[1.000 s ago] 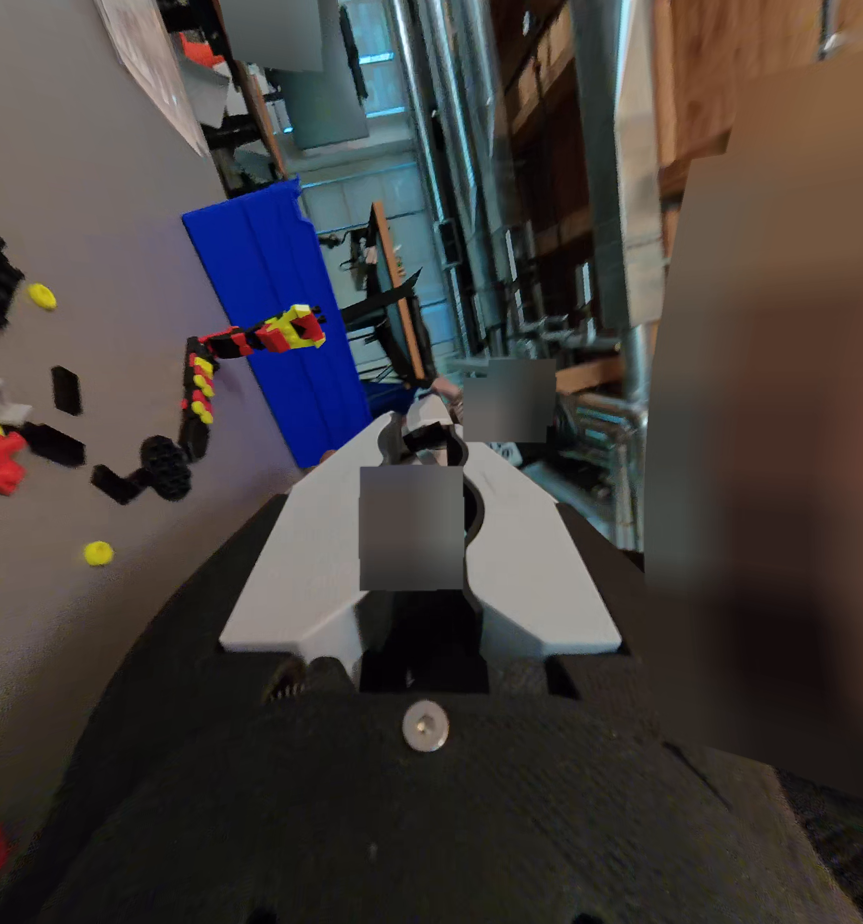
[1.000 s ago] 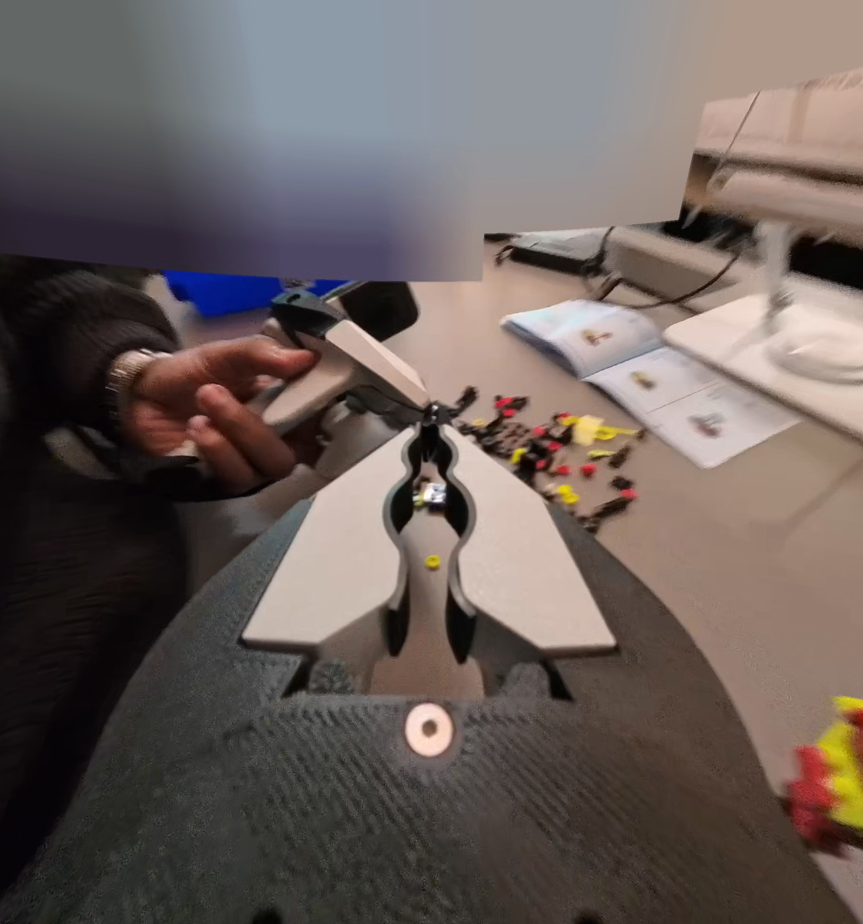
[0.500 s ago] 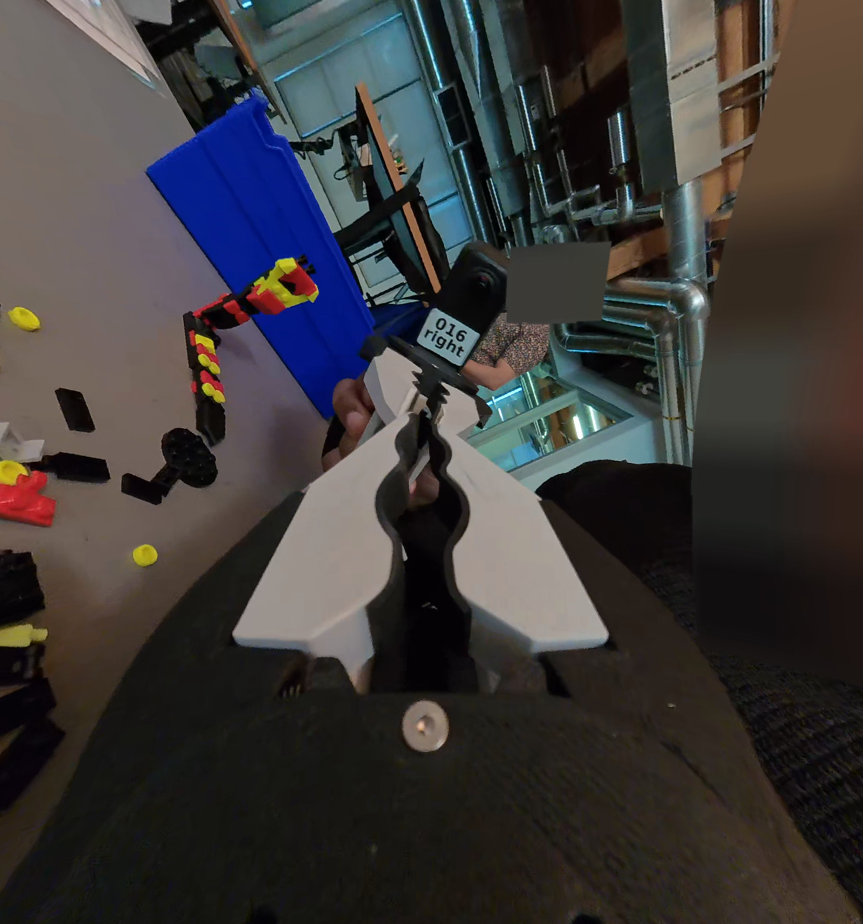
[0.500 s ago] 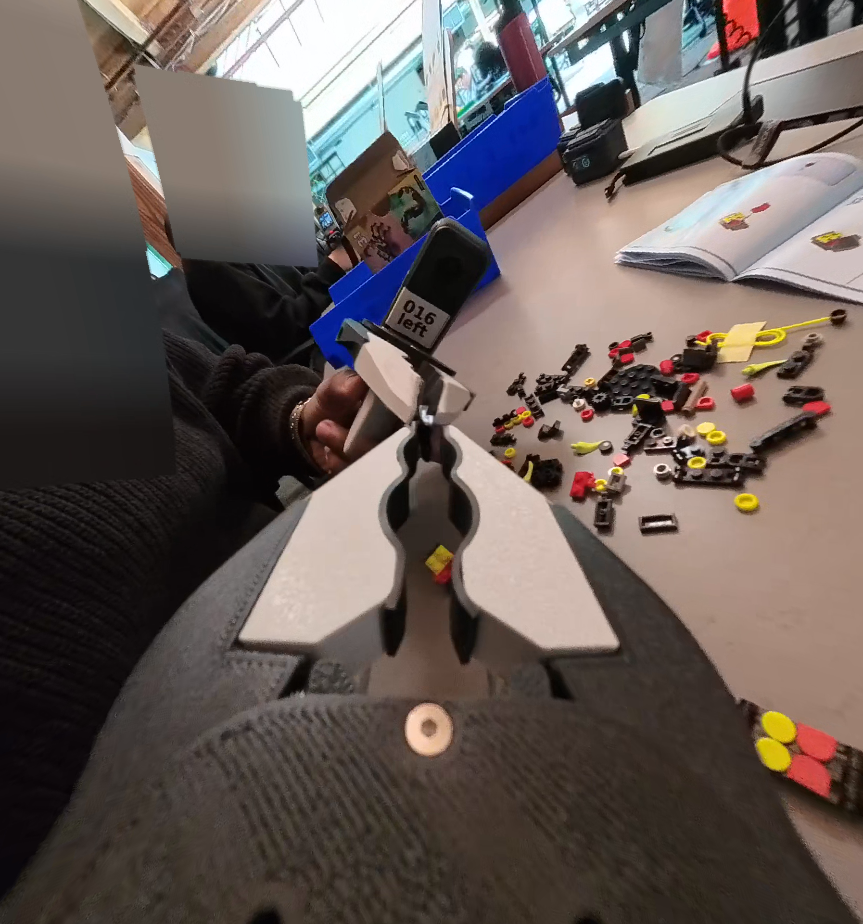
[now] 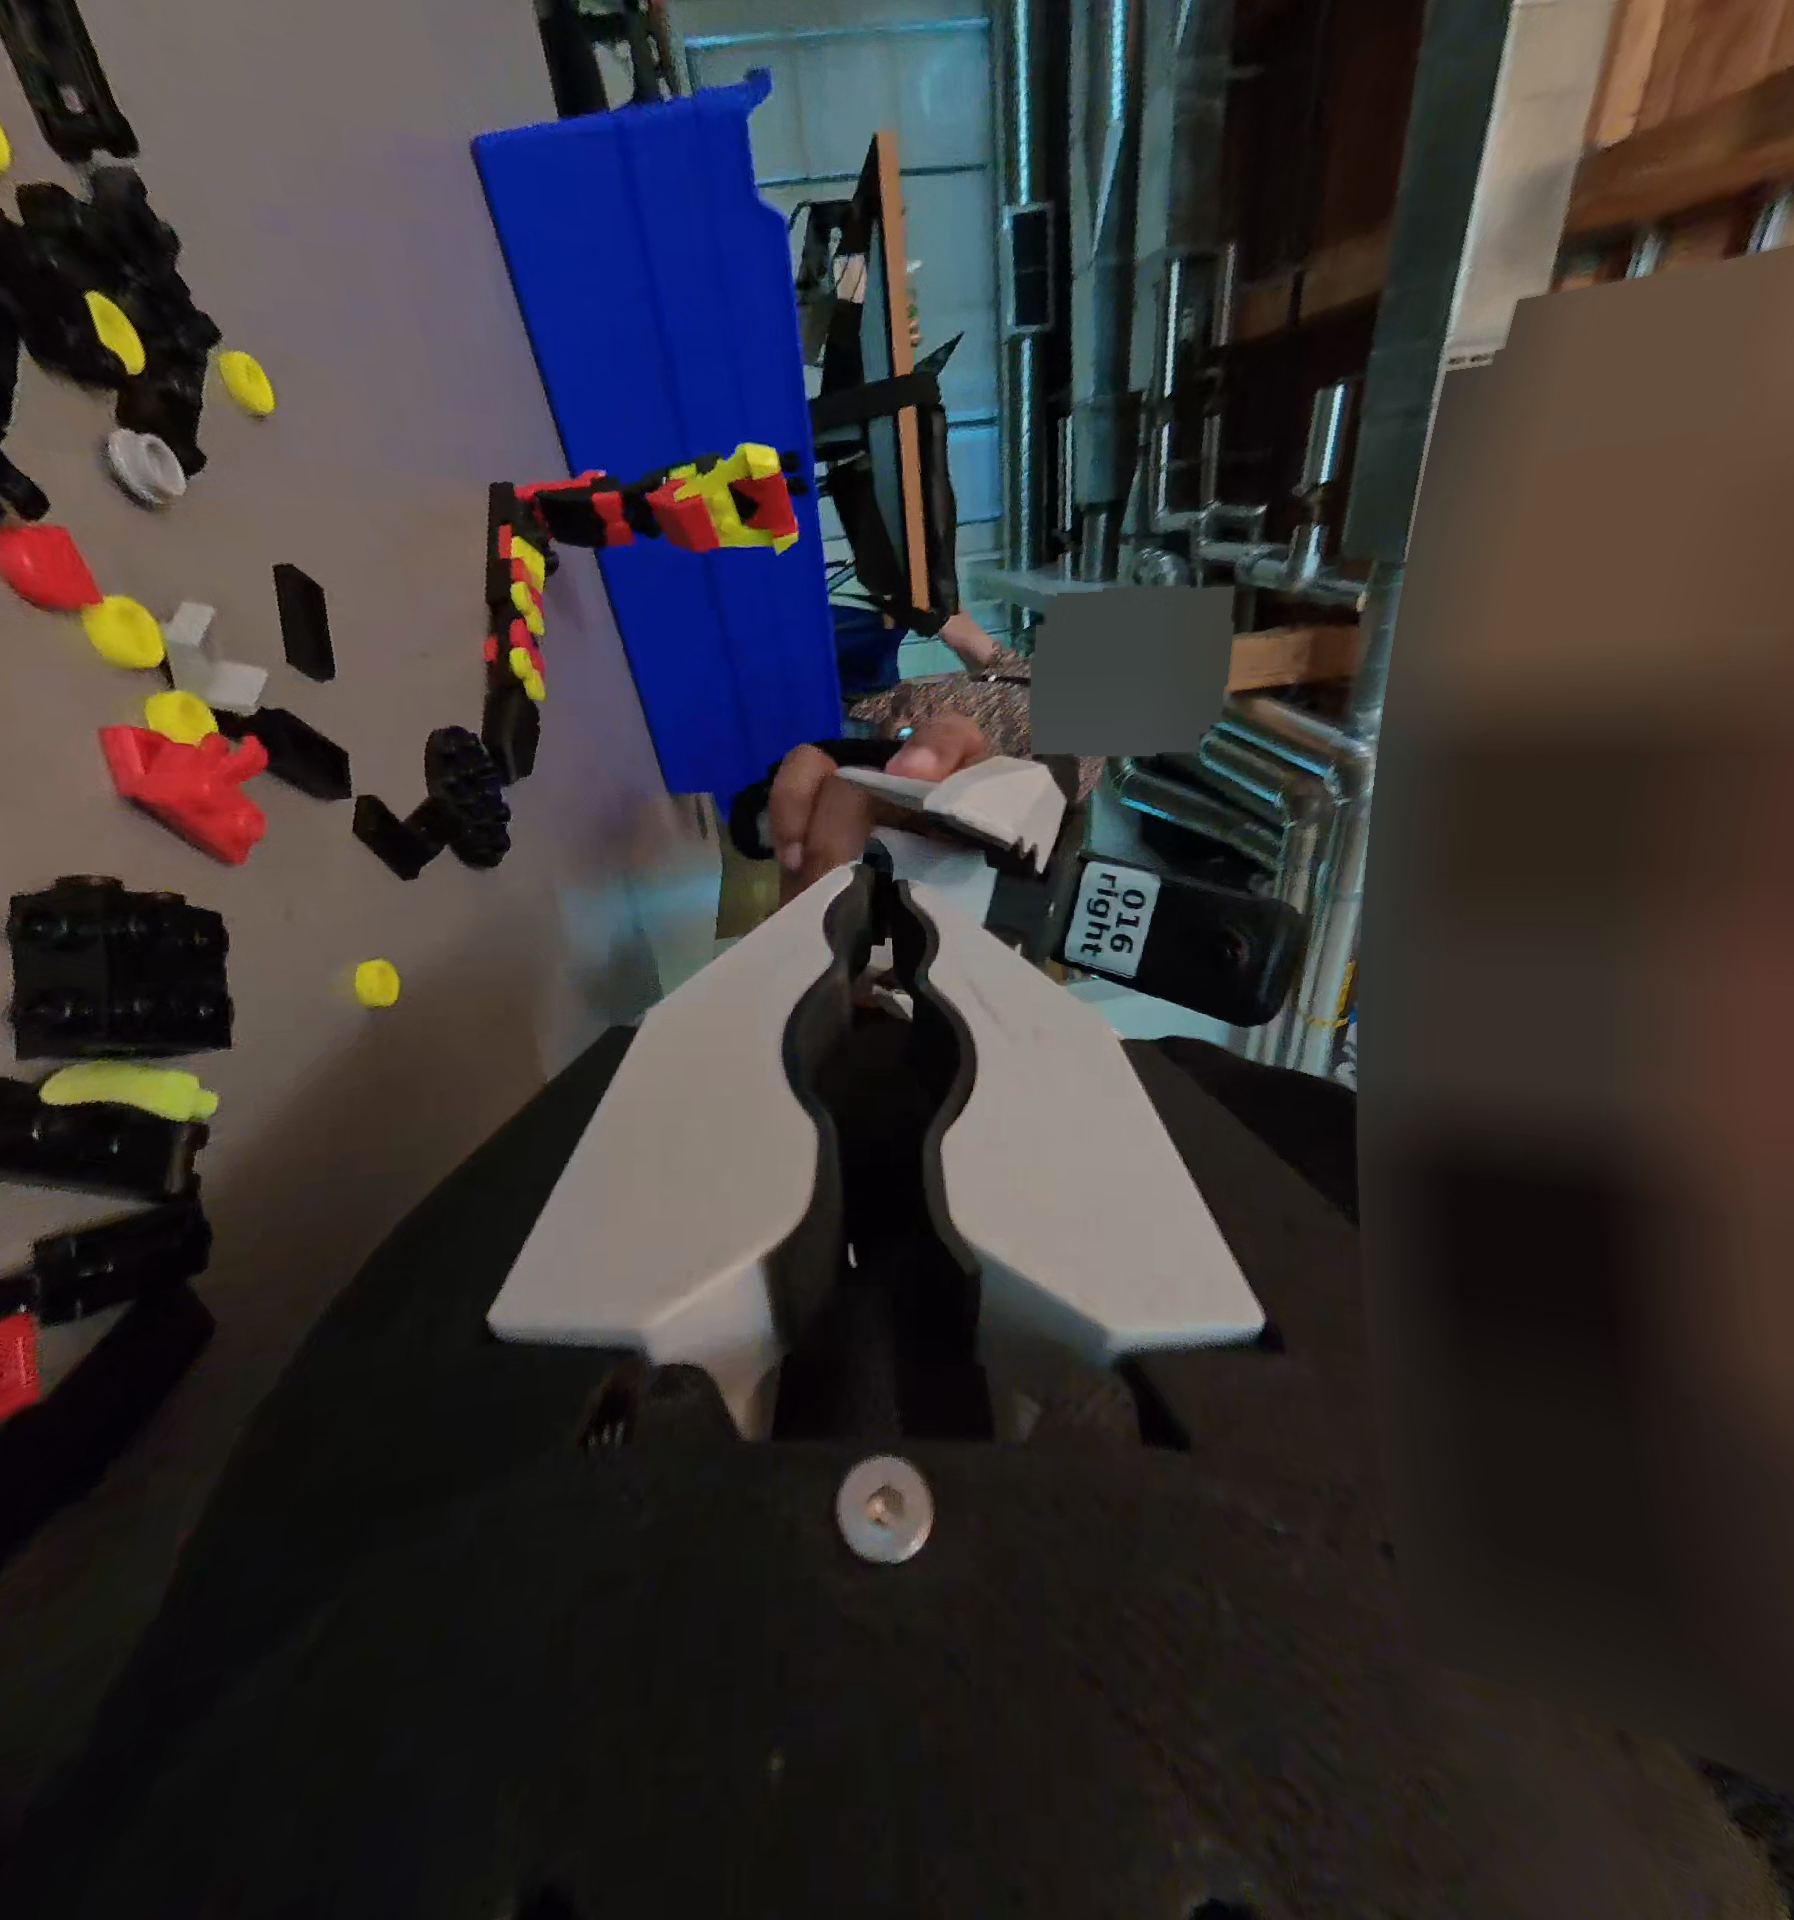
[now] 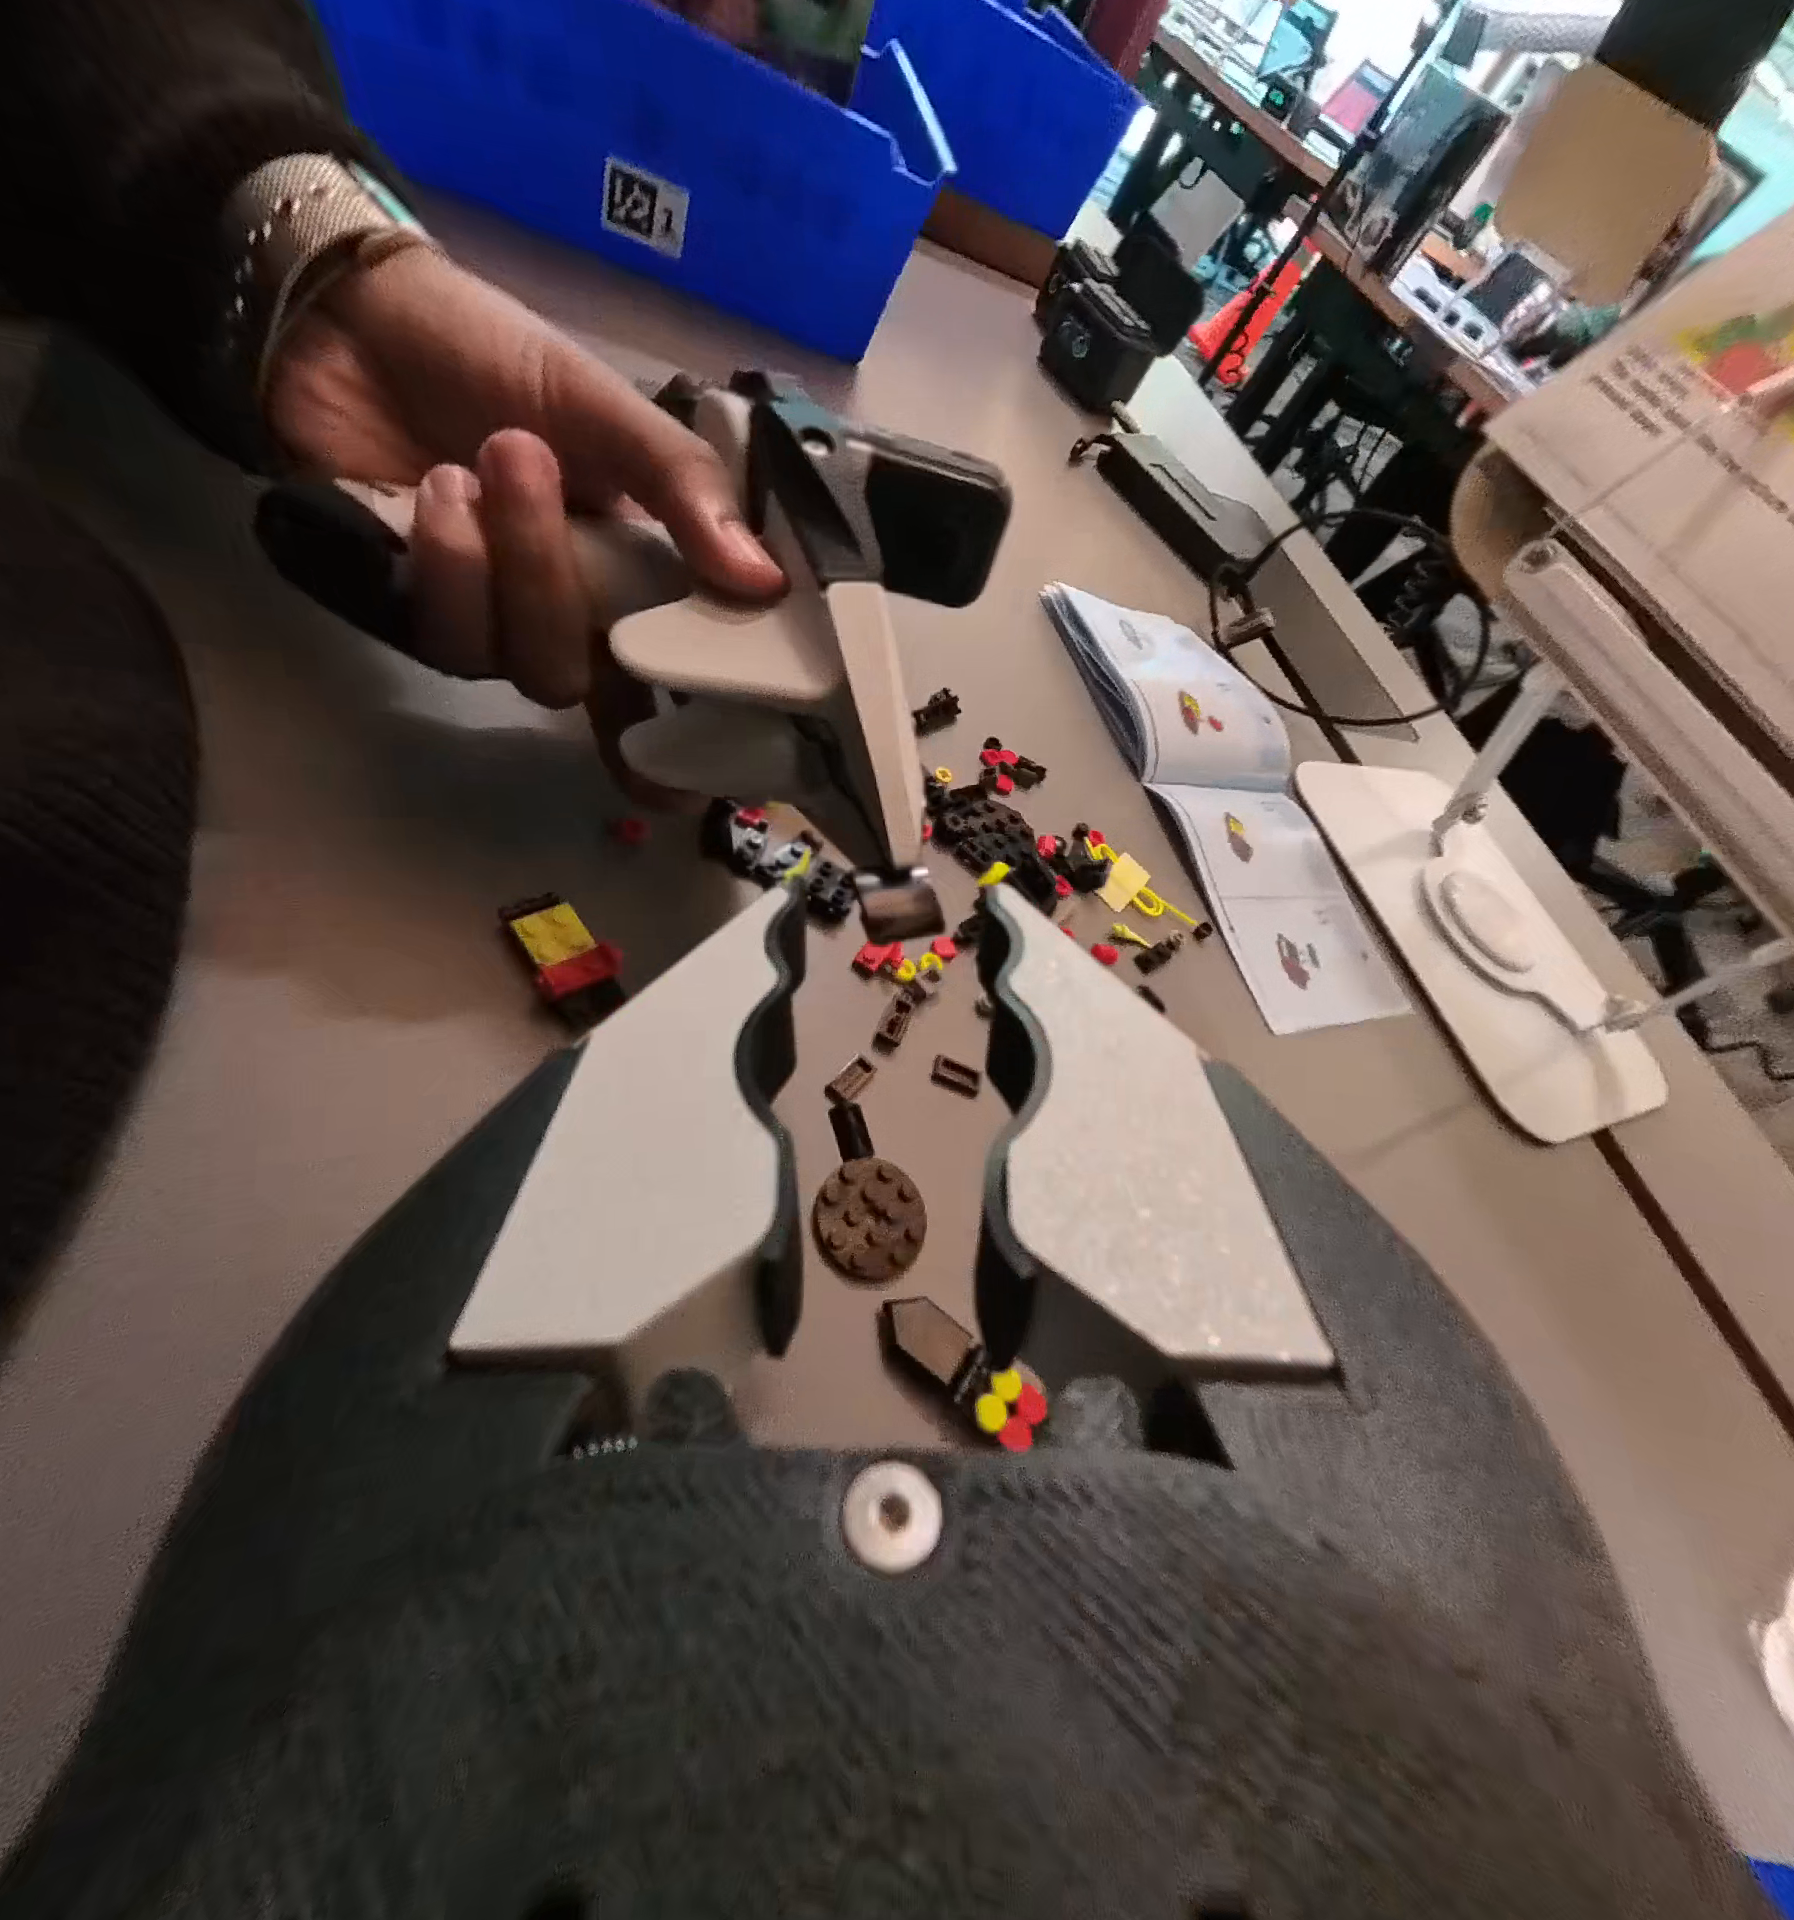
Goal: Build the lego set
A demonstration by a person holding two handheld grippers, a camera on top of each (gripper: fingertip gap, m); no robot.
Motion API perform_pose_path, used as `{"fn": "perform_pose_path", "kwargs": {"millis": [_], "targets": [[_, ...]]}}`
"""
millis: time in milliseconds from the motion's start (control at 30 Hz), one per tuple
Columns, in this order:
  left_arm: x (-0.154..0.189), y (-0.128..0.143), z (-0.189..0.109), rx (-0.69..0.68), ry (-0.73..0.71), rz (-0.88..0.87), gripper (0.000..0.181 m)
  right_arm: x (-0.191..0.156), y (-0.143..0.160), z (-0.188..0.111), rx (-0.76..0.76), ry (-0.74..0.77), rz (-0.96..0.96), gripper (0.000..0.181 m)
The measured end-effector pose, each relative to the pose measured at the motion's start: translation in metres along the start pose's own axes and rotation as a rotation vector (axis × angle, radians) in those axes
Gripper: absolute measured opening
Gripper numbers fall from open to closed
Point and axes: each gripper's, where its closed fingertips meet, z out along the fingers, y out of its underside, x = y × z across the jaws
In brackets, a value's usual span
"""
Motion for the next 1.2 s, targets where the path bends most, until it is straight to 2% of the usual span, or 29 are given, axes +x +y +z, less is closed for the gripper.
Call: {"fn": "perform_pose_path", "kwargs": {"millis": [33,267,433,533,600,667,700,800,1000,1100,1200], "targets": [[0.000,0.002,0.001,-0.010,-0.008,0.009,0.001,-0.002,0.000,0.001,-0.007,-0.004,-0.014,0.028],[-0.002,0.009,0.002,-0.056,-0.027,0.023,0.001,-0.007,0.009,0.006,-0.040,-0.061,0.064,0.015],[-0.011,0.016,0.000,-0.145,-0.075,0.099,0.003,-0.017,0.016,0.007,-0.073,-0.138,0.119,0.015],[-0.022,0.020,-0.009,-0.201,-0.237,0.281,0.024,-0.026,0.023,0.010,-0.106,-0.189,0.128,0.015],[-0.036,0.025,-0.021,-0.247,-0.419,0.476,0.036,-0.040,0.033,0.013,-0.149,-0.260,0.140,0.015],[-0.052,0.031,-0.036,-0.299,-0.607,0.660,0.039,-0.054,0.042,0.017,-0.193,-0.327,0.133,0.015],[-0.058,0.037,-0.041,-0.319,-0.655,0.707,0.040,-0.060,0.045,0.019,-0.208,-0.351,0.118,0.015],[-0.068,0.059,-0.043,-0.399,-0.679,0.708,0.044,-0.071,0.051,0.026,-0.235,-0.405,0.095,0.015],[-0.074,0.060,-0.046,-0.464,-0.752,0.847,0.030,-0.079,0.053,0.030,-0.236,-0.477,0.101,0.015],[-0.076,0.063,-0.046,-0.494,-0.756,0.876,0.020,-0.080,0.057,0.030,-0.242,-0.508,0.101,0.015],[-0.076,0.062,-0.047,-0.503,-0.759,0.890,0.017,-0.080,0.057,0.031,-0.241,-0.525,0.118,0.015]]}}
